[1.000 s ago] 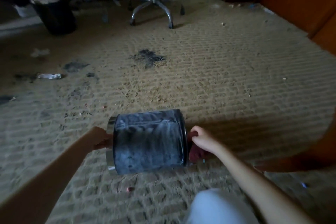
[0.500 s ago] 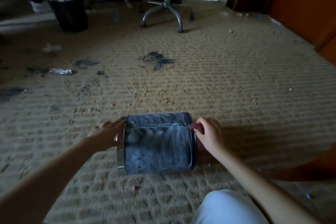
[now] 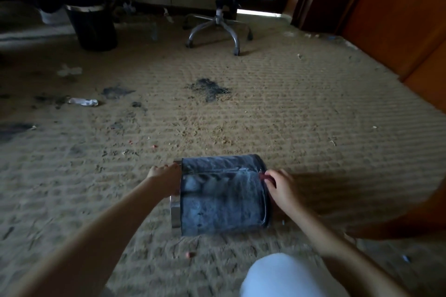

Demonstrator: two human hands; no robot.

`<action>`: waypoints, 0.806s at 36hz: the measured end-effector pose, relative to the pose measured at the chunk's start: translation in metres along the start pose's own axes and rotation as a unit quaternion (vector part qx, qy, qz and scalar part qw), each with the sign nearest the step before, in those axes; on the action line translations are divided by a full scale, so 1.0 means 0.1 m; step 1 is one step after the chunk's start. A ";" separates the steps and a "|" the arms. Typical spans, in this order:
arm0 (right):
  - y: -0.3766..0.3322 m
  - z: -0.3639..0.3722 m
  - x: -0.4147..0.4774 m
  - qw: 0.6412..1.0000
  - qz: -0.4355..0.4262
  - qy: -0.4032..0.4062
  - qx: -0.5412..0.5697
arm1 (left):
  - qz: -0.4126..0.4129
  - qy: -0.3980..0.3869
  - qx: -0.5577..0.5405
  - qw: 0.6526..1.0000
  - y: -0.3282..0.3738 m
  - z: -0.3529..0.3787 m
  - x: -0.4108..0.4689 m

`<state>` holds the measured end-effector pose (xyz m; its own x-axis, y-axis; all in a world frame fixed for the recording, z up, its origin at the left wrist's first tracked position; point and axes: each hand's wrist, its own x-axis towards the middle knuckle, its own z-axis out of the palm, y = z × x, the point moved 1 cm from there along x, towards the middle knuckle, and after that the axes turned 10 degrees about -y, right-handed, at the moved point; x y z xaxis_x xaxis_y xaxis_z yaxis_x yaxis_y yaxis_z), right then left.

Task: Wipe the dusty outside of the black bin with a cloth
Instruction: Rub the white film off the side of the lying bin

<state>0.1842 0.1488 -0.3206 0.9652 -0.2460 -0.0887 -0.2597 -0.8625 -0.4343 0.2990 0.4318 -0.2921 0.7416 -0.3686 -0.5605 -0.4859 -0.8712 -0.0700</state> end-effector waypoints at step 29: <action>0.32 0.22 0.09 0.981 -0.166 0.099 -0.033 | 0.089 0.010 -0.149 0.985 -0.20 0.34 0.15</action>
<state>0.1853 0.1292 -0.3553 0.9737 -0.0218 0.2267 0.0605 -0.9350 -0.3496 0.3047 0.4548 -0.3271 0.6672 -0.5271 -0.5263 -0.4535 -0.8480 0.2744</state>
